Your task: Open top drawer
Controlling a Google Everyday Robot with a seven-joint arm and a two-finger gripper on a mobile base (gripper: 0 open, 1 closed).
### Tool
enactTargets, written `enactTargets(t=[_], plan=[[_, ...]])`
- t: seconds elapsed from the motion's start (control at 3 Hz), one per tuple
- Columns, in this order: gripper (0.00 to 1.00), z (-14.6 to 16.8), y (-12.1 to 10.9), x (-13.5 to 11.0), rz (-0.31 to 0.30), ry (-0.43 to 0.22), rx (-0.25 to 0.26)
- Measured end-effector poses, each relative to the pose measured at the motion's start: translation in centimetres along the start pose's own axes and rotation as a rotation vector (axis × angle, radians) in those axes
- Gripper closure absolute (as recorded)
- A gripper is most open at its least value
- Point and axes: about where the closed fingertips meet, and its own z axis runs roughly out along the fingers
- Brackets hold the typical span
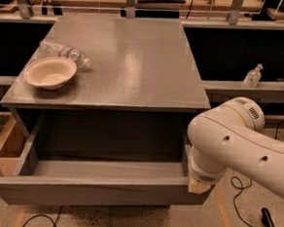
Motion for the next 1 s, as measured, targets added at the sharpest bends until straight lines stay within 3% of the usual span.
enactTargets(t=[0.67,1.0], plan=[[0.12,-0.07,0.04,0.01,-0.001,0.001,0.002],[0.0,-0.09,0.06,0.02,-0.002,0.002,0.002]])
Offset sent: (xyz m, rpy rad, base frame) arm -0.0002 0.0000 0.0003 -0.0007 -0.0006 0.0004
